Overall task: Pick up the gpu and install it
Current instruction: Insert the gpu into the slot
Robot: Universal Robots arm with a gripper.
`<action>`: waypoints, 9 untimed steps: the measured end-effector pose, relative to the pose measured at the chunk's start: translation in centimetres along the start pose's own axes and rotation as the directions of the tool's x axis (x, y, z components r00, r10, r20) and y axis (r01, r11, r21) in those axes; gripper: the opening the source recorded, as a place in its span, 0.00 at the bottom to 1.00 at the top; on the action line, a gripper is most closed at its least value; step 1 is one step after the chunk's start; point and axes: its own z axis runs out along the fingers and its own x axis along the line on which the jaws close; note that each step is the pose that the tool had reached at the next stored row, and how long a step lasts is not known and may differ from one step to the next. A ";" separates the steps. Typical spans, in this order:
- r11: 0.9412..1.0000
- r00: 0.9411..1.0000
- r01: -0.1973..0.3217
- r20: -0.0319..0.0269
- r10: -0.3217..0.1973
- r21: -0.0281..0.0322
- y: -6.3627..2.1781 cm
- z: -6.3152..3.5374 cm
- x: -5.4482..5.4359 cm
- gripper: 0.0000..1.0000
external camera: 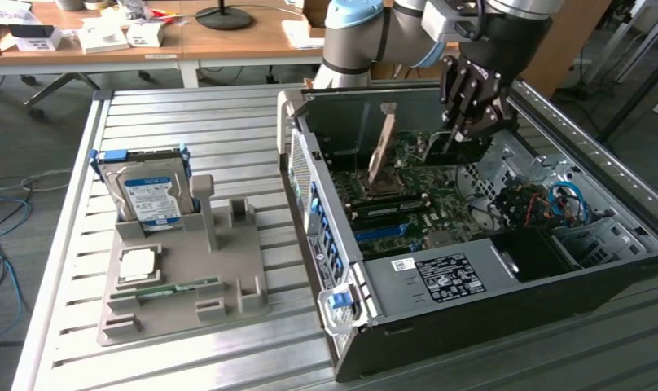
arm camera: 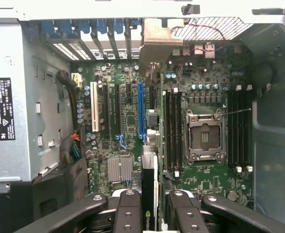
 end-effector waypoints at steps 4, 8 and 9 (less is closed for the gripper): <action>1.000 1.000 0.000 0.000 0.000 0.000 0.00 0.15 0.0 0.26; 1.000 1.000 0.000 0.000 0.000 0.000 0.00 0.30 0.0 0.26; 1.000 1.000 0.000 0.000 0.000 0.000 0.00 0.38 0.0 0.26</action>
